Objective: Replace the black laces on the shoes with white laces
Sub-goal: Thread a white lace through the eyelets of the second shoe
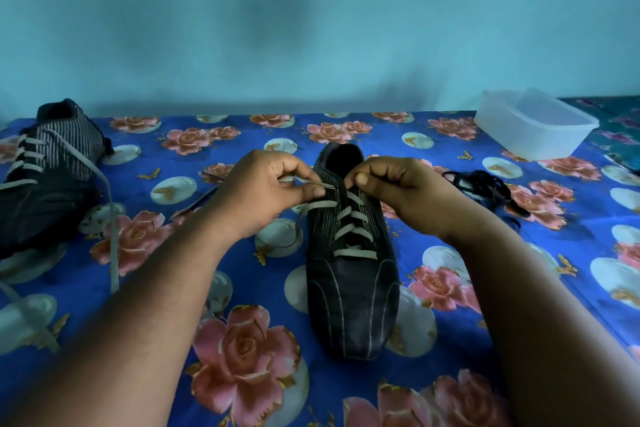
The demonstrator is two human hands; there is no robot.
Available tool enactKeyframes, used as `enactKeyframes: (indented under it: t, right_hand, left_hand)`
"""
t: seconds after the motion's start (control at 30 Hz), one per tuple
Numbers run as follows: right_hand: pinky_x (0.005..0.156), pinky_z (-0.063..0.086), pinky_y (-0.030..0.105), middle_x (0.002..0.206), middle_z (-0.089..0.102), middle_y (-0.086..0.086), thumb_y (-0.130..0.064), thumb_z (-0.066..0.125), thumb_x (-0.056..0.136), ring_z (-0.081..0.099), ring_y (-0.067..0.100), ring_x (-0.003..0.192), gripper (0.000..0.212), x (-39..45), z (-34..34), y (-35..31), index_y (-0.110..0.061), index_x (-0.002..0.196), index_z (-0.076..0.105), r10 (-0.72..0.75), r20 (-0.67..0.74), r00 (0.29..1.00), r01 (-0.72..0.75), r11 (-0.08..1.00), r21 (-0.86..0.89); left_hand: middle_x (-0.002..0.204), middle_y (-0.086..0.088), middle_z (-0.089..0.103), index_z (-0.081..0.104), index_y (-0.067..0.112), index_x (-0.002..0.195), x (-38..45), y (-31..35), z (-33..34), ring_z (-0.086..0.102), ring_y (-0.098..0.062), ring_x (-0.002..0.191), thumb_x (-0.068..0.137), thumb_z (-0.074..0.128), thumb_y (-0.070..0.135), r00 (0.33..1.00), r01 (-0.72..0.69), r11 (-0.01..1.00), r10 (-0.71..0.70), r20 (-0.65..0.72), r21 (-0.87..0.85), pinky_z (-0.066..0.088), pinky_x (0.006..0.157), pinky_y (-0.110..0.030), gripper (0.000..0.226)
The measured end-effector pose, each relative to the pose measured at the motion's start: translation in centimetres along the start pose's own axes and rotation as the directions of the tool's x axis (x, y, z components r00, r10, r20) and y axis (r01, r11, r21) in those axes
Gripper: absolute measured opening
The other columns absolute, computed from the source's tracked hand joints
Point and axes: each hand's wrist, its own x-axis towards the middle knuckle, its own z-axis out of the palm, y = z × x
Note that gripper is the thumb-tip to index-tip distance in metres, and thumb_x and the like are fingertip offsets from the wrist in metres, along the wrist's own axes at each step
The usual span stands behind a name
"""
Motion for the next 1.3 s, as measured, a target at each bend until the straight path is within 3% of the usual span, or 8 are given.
enactKeyframes:
  t: [0.13, 0.3, 0.6, 0.83, 0.97, 1.07, 1.2, 1.3]
  right_hand:
    - [0.077, 0.045, 0.031, 0.090, 0.069, 0.009, -0.033, 0.062, 0.101, 0.056, 0.012, 0.080, 0.014, 0.1, -0.3, 0.6, -0.026, 0.108, 0.072, 0.034, 0.015, 0.999, -0.035, 0.995, 0.095]
    - [0.060, 0.034, 0.030, 0.060, 0.048, -0.009, -0.027, 0.077, 0.090, 0.040, 0.012, 0.058, 0.014, 0.0, -0.3, 0.8, -0.021, 0.101, 0.070, 0.002, 0.026, 1.000, -0.004, 0.996, 0.088]
    - [0.061, 0.030, 0.029, 0.067, 0.031, 0.008, -0.008, 0.076, 0.090, 0.029, 0.026, 0.064, 0.031, -0.3, -0.8, 1.5, -0.016, 0.118, 0.067, 0.015, 0.103, 0.995, -0.042, 0.965, 0.259]
    - [0.060, 0.034, 0.031, 0.068, 0.044, 0.005, -0.012, 0.072, 0.094, 0.036, 0.023, 0.064, 0.028, -0.1, -0.6, 1.1, -0.024, 0.119, 0.069, 0.051, -0.021, 0.998, -0.043, 0.956, 0.290]
    - [0.056, 0.033, 0.028, 0.065, 0.044, 0.001, -0.014, 0.070, 0.096, 0.037, 0.019, 0.059, 0.018, -0.1, -0.1, 0.4, -0.019, 0.113, 0.068, -0.056, -0.155, 0.986, 0.094, 0.962, 0.255]
    - [0.057, 0.037, 0.036, 0.062, 0.042, -0.003, -0.026, 0.077, 0.090, 0.040, 0.020, 0.057, 0.020, -0.4, 0.5, -0.2, -0.018, 0.106, 0.068, -0.200, -0.146, 0.969, 0.208, 0.977, 0.046]
    - [0.062, 0.040, 0.024, 0.077, 0.052, -0.021, -0.051, 0.083, 0.078, 0.052, 0.003, 0.070, 0.043, -0.5, 1.0, -0.9, -0.023, 0.108, 0.072, -0.337, -0.043, 0.940, 0.317, 0.915, -0.249]
    - [0.063, 0.048, 0.034, 0.086, 0.053, -0.021, -0.053, 0.076, 0.081, 0.055, 0.002, 0.077, 0.035, -0.4, 1.4, -1.3, -0.026, 0.103, 0.074, -0.380, -0.041, 0.924, 0.344, 0.874, -0.342]
  left_hand:
    - [0.093, -0.003, 0.079, 0.077, 0.013, 0.092, -0.3, 0.3, 0.6, 0.073, -0.011, 0.091, 0.077, 0.076, 0.033, 0.996, 0.091, 0.953, -0.081, 0.047, -0.290, 0.058, 0.085, -0.023, 0.025]
    - [0.088, -0.003, 0.078, 0.075, 0.012, 0.091, -0.1, 0.2, 1.2, 0.071, -0.006, 0.083, 0.085, 0.078, 0.016, 0.992, 0.129, 0.956, -0.128, 0.021, -0.265, 0.054, 0.077, -0.015, 0.007]
    - [0.092, 0.001, 0.069, 0.074, 0.032, 0.086, 0.0, -1.5, 0.0, 0.064, -0.019, 0.088, 0.091, 0.076, 0.031, 0.997, 0.040, 0.996, -0.034, -0.069, 0.075, 0.054, 0.083, -0.043, 0.005]
    - [0.096, 0.008, 0.061, 0.070, 0.033, 0.104, -0.5, -2.4, -0.8, 0.061, -0.025, 0.104, 0.091, 0.069, 0.045, 0.975, 0.023, 0.801, 0.114, -0.191, 0.599, 0.045, 0.087, -0.044, 0.018]
    - [0.067, 0.005, 0.067, 0.060, 0.029, 0.084, -0.8, -0.4, -1.2, 0.068, -0.014, 0.065, 0.089, 0.042, 0.077, 0.994, 0.042, 0.955, -0.012, -0.105, 0.294, 0.056, 0.066, -0.038, 0.052]
    - [0.058, -0.007, 0.051, 0.054, 0.015, 0.067, -1.5, 0.9, -1.0, 0.053, -0.023, 0.057, 0.085, 0.034, 0.088, 0.995, -0.047, 0.897, 0.004, 0.099, 0.440, 0.046, 0.060, -0.042, 0.077]
    - [0.055, -0.007, 0.043, 0.055, 0.014, 0.064, -1.8, 1.7, -1.0, 0.041, -0.021, 0.054, 0.092, 0.060, 0.064, 0.975, -0.089, 0.982, 0.051, 0.217, 0.170, 0.037, 0.055, -0.037, 0.058]
    - [0.066, -0.028, 0.051, 0.072, 0.014, 0.074, -2.2, 3.1, -0.8, 0.041, -0.020, 0.060, 0.094, 0.063, 0.053, 0.970, -0.022, 0.991, 0.053, 0.238, -0.131, 0.036, 0.059, -0.029, 0.044]
